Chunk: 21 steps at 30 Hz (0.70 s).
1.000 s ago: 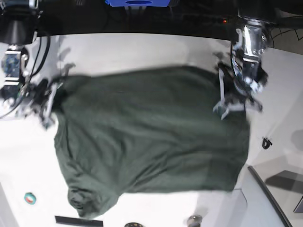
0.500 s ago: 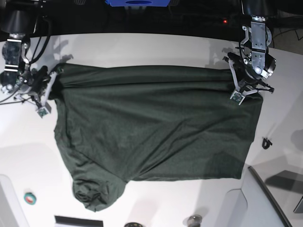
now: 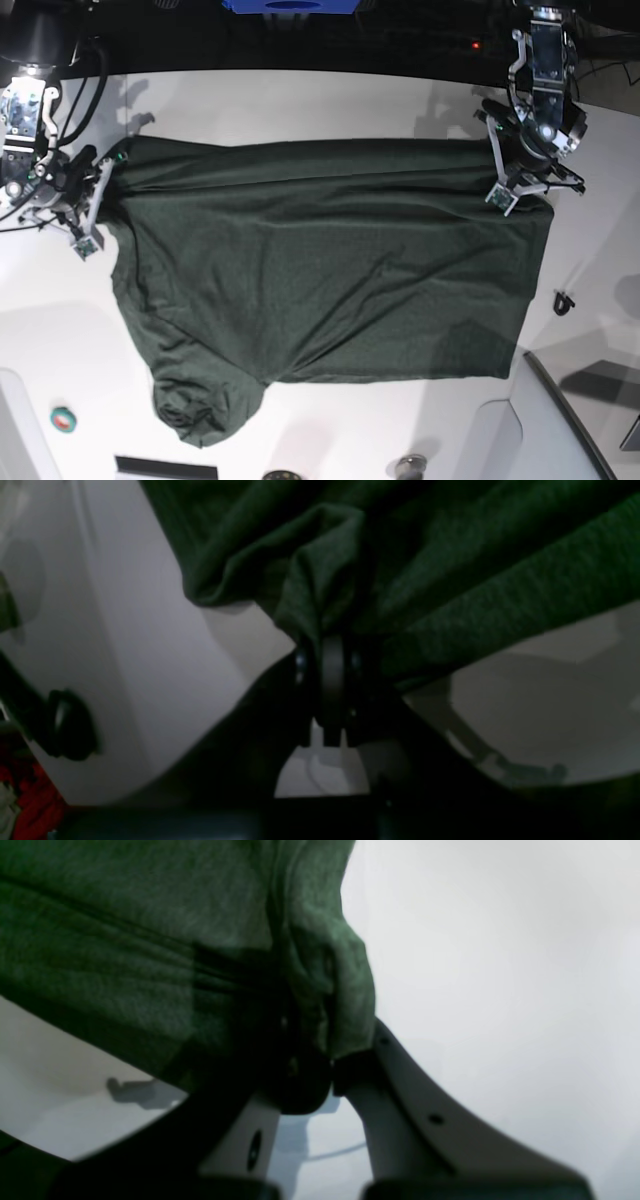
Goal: Layout the t-shirt on the table in an organized manner, then fold the t-shirt properly
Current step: 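Drag the held shirt edge away from the right gripper with the left gripper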
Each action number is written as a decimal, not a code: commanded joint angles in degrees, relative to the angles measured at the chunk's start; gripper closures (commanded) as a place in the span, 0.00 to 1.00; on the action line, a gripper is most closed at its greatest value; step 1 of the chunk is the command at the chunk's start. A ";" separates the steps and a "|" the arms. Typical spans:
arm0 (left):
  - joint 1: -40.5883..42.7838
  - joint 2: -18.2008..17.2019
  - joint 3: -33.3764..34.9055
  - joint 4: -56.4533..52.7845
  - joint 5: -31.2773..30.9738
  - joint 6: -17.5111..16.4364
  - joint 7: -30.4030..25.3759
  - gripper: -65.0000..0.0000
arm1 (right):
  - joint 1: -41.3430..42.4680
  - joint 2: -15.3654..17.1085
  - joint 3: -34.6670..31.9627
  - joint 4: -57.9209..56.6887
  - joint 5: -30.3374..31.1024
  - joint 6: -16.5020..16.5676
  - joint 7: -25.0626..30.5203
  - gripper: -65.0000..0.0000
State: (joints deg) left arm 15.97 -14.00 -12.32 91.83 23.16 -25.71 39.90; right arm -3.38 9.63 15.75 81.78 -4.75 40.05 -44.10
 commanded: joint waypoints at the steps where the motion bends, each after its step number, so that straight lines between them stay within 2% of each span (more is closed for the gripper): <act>1: 0.52 -0.81 -0.30 1.49 0.53 0.44 0.14 1.00 | 0.52 0.97 0.21 1.17 -0.04 -0.05 -0.78 1.00; 13: 7.29 -0.90 -0.30 4.12 0.53 0.44 0.32 1.00 | 0.61 0.79 0.30 0.82 -0.04 -0.05 -3.68 0.97; 16: 9.57 -0.90 -0.30 7.11 0.53 0.44 1.46 1.00 | 0.61 0.79 0.30 0.82 -0.04 -0.80 -4.74 0.83; 18: 10.10 -0.90 -0.30 9.31 0.53 0.44 5.77 1.00 | 0.61 0.70 0.30 1.08 -0.04 -3.00 -4.74 0.70; 21: 11.07 -0.90 -0.74 11.95 0.18 0.44 9.02 1.00 | 0.52 0.70 0.30 1.17 0.05 -3.53 -4.65 0.52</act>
State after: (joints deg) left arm 26.70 -14.33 -12.56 102.85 22.65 -25.71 48.58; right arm -3.66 9.58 15.77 81.76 -4.75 37.28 -49.23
